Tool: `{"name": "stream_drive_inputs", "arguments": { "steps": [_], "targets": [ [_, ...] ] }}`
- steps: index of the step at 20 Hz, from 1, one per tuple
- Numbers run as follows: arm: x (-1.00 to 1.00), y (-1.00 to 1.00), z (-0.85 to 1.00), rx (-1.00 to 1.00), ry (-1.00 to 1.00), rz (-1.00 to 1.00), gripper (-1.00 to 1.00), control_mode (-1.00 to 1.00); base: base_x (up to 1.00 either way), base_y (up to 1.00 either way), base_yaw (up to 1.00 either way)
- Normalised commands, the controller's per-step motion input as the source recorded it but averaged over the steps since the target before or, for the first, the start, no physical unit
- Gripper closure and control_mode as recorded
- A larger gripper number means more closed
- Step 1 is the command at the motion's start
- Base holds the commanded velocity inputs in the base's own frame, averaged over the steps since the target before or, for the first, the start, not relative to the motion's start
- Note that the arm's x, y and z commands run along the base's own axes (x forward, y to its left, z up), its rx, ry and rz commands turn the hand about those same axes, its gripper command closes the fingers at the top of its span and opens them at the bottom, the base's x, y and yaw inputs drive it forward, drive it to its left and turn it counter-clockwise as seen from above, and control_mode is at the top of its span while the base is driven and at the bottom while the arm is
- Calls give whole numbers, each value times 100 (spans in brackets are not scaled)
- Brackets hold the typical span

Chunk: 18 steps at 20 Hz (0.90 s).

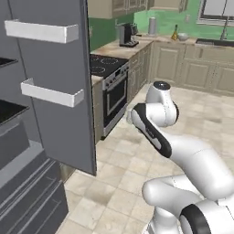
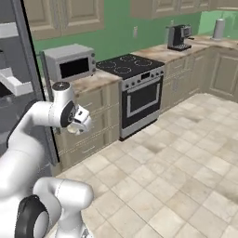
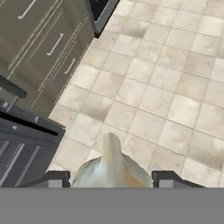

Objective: Retrieve the bottle and the shaker from the cabinet and place them next to the mixing bowl on the counter. Then add garlic from the fridge to the mixing bowl.

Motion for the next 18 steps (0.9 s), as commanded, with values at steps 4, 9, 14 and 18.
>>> {"name": "stream_drive_inputs", "arguments": {
  "steps": [4, 9, 14, 18],
  "targets": [
    [0, 0, 0, 0, 0, 0, 100, 100, 10, -49, -80],
    [0, 0, 0, 0, 0, 0, 100, 100, 35, -44, -74],
    [0, 0, 0, 0, 0, 0, 100, 100, 87, -14, -57],
    [0, 0, 0, 0, 0, 0, 100, 100, 100, 0, -29]
  ]
}}
